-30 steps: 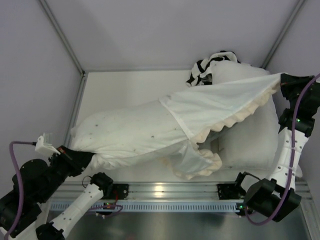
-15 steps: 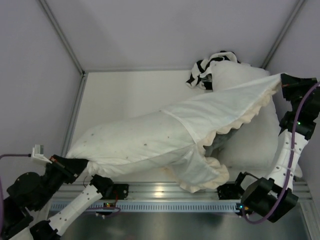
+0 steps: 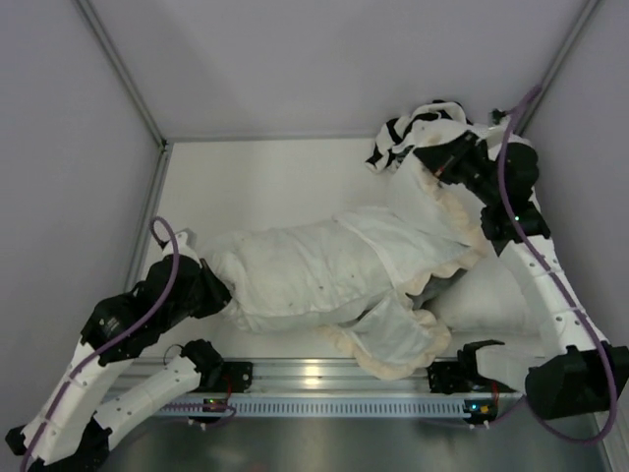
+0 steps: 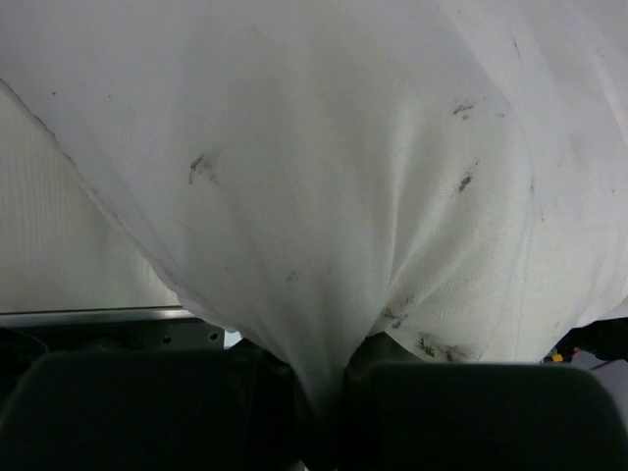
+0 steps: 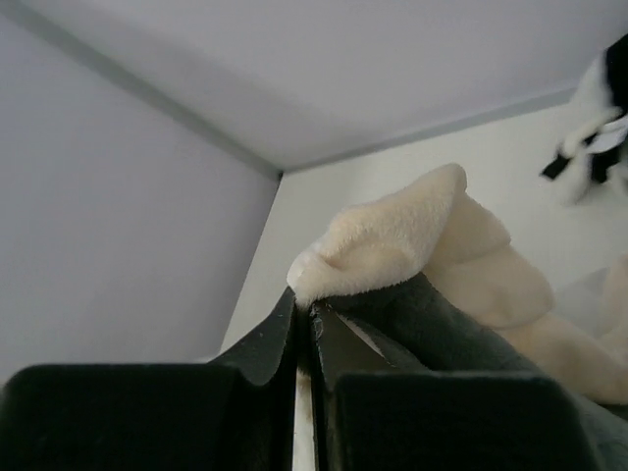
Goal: Remove the pillowcase from the pillow
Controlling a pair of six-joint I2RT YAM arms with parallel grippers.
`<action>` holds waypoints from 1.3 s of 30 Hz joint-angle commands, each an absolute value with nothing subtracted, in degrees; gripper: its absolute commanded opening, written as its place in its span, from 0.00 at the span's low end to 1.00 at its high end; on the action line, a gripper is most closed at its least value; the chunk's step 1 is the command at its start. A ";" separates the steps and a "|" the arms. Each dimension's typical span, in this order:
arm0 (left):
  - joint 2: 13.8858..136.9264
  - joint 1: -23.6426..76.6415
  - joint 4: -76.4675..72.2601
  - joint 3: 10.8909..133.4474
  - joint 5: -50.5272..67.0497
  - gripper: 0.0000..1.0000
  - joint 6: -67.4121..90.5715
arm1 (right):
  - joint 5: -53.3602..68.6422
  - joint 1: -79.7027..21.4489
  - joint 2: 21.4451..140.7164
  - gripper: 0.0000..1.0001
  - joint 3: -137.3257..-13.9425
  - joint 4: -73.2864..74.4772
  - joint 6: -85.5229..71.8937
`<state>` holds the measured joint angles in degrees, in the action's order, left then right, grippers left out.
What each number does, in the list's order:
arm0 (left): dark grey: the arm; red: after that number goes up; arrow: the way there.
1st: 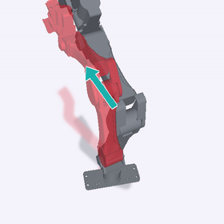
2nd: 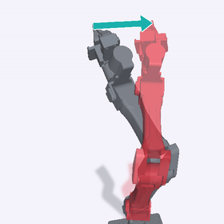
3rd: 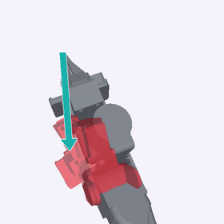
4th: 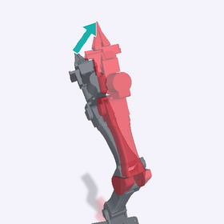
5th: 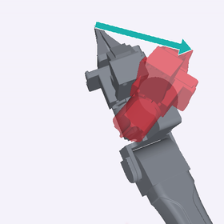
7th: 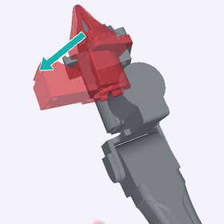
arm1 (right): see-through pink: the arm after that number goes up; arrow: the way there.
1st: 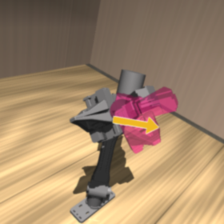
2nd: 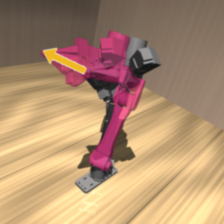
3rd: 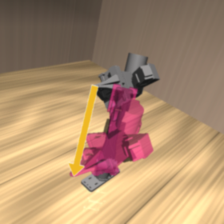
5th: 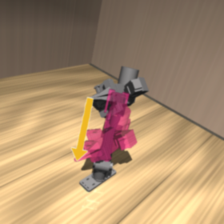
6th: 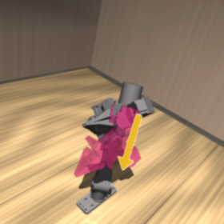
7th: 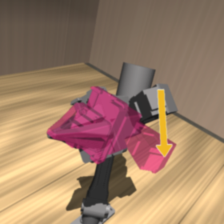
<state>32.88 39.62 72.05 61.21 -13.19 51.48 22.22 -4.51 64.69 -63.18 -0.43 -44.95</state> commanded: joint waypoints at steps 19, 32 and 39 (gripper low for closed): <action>36.65 39.46 56.51 56.08 -20.83 0.00 43.42 | 20.22 -31.55 52.12 0.24 -38.50 13.70 -27.16; 34.63 39.46 57.57 57.92 -20.83 0.00 42.63 | 11.87 -31.55 42.98 0.67 -50.63 28.47 -23.55; 34.36 39.46 57.57 58.54 -18.99 0.00 43.24 | 9.52 -33.83 40.97 0.64 -45.00 29.88 -25.40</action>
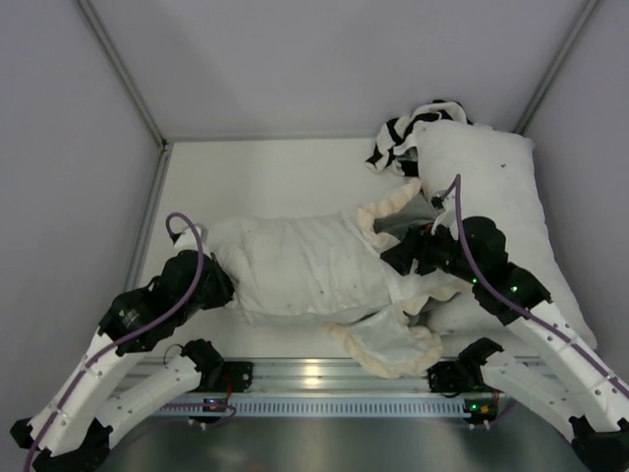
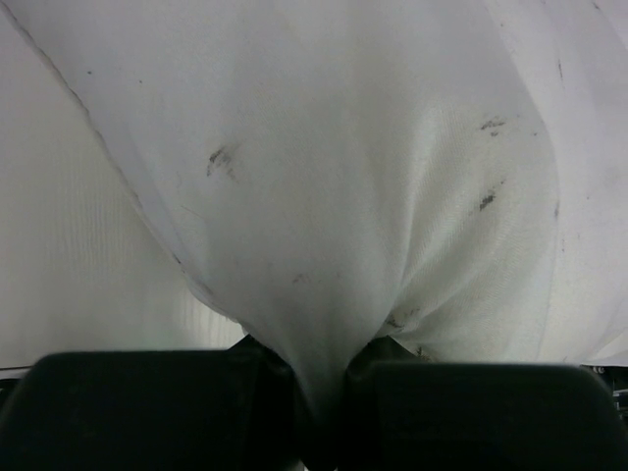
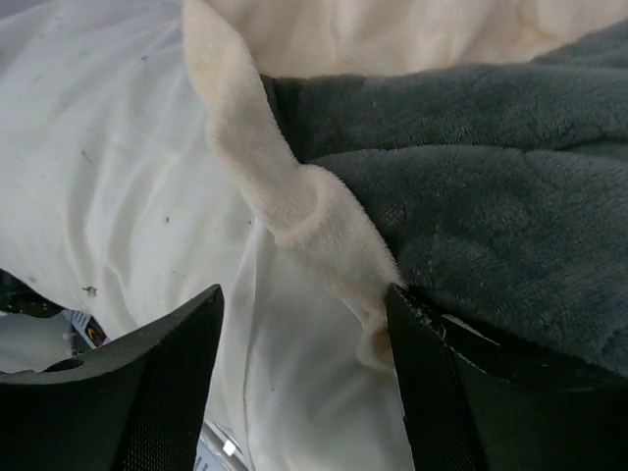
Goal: Remove the pillowcase from the pillow
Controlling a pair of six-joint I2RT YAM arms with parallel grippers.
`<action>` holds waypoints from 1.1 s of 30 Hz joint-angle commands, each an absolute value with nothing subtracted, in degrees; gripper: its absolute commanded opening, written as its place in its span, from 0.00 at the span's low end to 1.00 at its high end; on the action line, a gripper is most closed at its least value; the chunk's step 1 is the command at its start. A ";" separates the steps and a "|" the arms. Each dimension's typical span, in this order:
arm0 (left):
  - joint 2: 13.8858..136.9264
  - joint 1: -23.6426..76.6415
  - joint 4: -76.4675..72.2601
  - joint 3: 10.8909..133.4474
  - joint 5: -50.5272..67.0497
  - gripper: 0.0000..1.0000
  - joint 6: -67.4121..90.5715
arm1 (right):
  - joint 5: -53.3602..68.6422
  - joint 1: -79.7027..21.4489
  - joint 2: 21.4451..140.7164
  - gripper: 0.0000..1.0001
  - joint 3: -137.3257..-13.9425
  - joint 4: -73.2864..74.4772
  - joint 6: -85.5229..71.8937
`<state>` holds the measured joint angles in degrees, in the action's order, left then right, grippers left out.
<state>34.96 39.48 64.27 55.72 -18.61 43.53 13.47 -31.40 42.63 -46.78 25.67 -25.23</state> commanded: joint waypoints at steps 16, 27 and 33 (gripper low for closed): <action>33.66 39.46 57.66 58.62 -16.79 0.00 44.47 | -14.48 -51.23 47.72 0.61 -47.81 34.98 -25.13; 30.50 39.46 63.18 67.49 -19.50 0.00 44.91 | -38.57 -52.65 50.62 0.05 -46.67 35.86 -30.15; 26.64 39.46 71.88 75.92 -26.79 0.00 46.23 | -43.33 -52.47 51.94 0.00 -47.81 35.95 -29.45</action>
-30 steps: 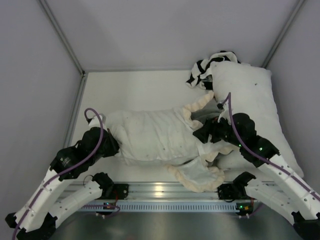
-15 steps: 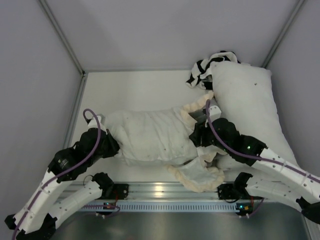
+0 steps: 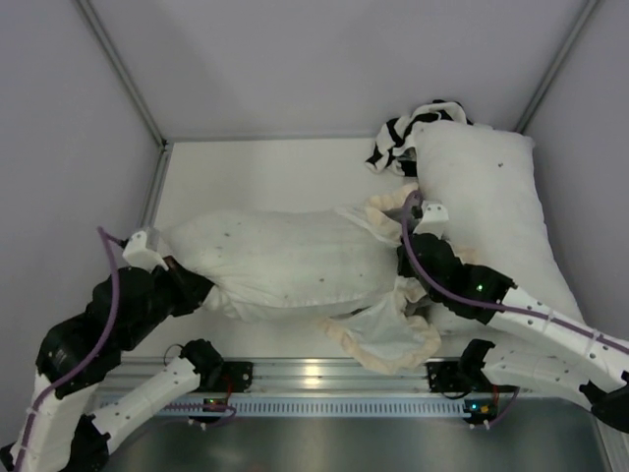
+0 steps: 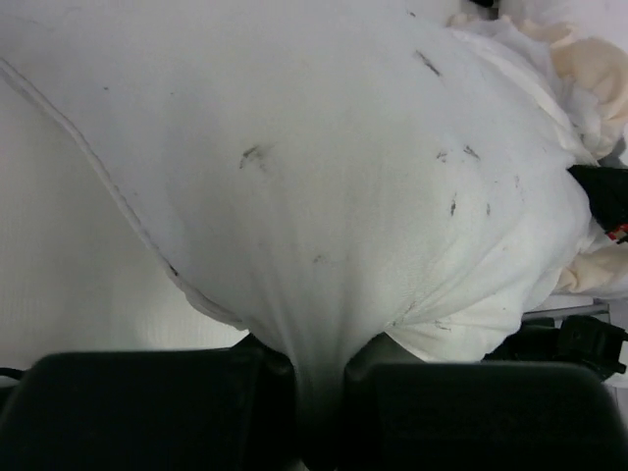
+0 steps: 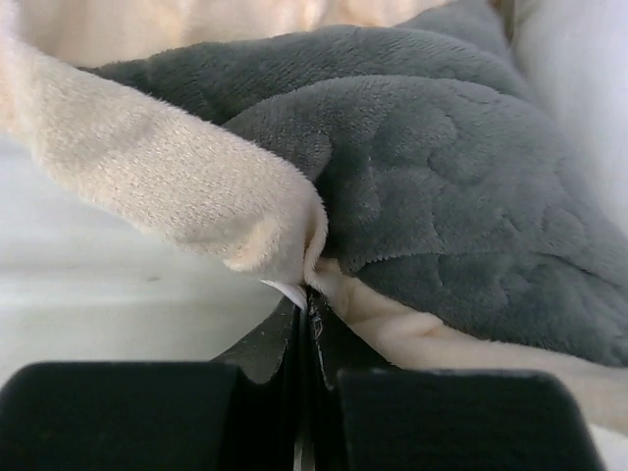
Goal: Remove the pillowcase from the pillow
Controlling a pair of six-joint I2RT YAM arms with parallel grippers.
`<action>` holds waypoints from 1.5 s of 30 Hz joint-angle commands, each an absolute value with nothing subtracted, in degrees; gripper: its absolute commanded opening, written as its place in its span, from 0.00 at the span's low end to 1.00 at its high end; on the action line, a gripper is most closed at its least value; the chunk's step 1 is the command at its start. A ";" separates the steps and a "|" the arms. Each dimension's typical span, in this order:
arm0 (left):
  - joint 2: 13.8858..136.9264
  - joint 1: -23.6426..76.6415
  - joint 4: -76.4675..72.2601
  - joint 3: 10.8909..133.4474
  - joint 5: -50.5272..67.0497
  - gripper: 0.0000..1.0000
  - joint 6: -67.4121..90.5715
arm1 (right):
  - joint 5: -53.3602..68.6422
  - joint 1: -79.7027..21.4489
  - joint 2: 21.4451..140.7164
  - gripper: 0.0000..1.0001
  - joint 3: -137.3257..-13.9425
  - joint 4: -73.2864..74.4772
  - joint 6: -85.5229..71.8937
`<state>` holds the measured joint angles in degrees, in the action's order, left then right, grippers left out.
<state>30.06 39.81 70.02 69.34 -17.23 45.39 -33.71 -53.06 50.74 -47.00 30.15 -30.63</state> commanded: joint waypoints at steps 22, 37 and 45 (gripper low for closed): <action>12.92 52.03 86.40 91.47 -38.84 0.00 59.94 | -35.01 -37.98 62.66 0.00 -50.10 26.20 -23.21; 5.54 53.26 86.40 86.76 -37.02 0.00 65.21 | -17.33 -21.89 67.67 0.00 -57.48 17.85 -28.29; 2.21 52.91 86.40 86.81 -27.25 0.00 68.38 | -9.59 -22.06 82.59 0.00 -64.58 11.78 -31.20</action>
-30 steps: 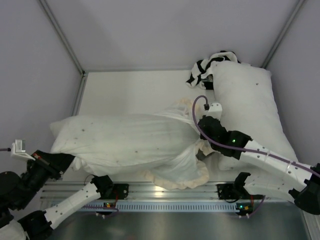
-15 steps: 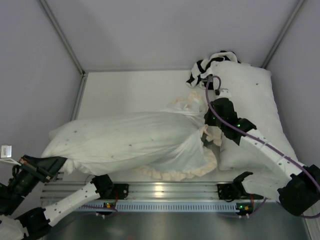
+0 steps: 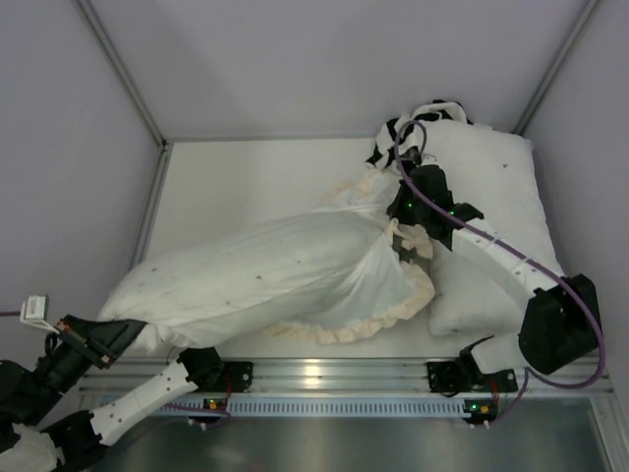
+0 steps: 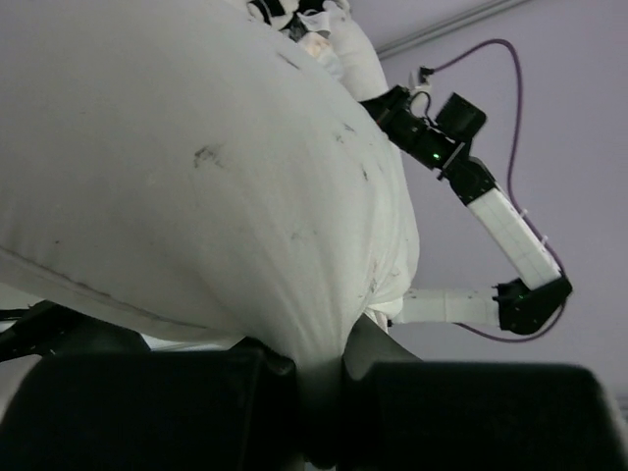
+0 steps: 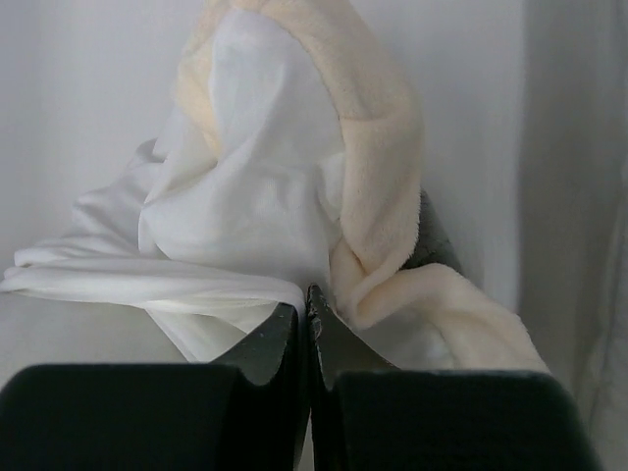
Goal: Remove the pillowcase from the pillow
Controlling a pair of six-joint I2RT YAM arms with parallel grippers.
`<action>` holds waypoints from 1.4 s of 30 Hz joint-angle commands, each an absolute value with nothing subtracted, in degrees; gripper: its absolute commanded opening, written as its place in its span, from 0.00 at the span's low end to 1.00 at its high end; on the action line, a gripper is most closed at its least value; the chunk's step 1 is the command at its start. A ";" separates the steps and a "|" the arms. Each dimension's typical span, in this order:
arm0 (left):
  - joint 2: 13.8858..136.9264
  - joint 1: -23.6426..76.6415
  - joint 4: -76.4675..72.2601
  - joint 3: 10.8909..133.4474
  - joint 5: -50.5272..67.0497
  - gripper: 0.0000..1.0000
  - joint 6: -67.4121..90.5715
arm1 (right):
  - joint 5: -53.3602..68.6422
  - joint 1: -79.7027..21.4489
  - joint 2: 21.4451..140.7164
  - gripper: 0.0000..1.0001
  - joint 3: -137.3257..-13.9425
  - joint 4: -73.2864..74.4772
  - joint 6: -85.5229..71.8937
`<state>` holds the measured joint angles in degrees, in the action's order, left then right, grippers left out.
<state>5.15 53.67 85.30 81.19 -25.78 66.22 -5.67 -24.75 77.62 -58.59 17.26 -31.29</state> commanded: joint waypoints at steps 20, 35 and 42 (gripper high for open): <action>0.97 51.42 86.40 110.30 -27.42 0.00 68.64 | -16.88 -21.18 81.65 0.00 -63.99 14.59 -30.76; 0.97 50.71 86.48 116.53 -25.40 0.00 69.26 | -19.60 -19.08 75.68 0.00 -55.65 13.98 -29.97; 0.97 50.19 86.40 115.85 -27.07 0.00 67.59 | -17.32 -18.63 70.84 0.00 -51.59 14.76 -30.06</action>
<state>6.33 51.13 91.83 106.98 -18.90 68.10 2.15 -26.20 72.40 -53.19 15.55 -33.69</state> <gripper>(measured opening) 0.075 0.004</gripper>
